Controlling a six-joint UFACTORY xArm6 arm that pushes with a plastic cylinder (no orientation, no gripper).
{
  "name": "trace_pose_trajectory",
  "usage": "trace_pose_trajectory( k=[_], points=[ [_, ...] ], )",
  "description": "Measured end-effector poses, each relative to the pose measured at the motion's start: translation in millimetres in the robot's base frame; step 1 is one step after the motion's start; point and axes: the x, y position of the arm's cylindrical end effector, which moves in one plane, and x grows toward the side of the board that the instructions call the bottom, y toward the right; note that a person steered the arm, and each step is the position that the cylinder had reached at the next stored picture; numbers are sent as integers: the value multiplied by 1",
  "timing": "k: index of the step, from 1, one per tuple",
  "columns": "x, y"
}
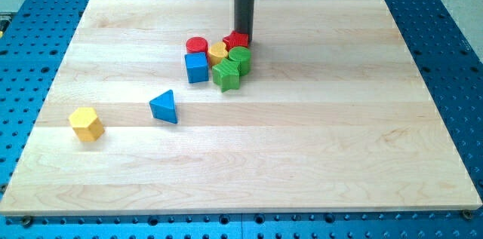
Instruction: Move the blue triangle into the group of blocks
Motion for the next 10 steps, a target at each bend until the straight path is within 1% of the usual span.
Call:
trace_pose_trajectory(
  k=[1, 2, 3, 4, 5, 6, 7, 8, 9, 10],
  points=[
    [0, -2],
    [3, 21],
    [6, 30],
    [69, 112],
    [199, 63],
    [203, -58],
    [210, -147],
    [177, -132],
    [142, -89],
    [165, -110]
  ],
)
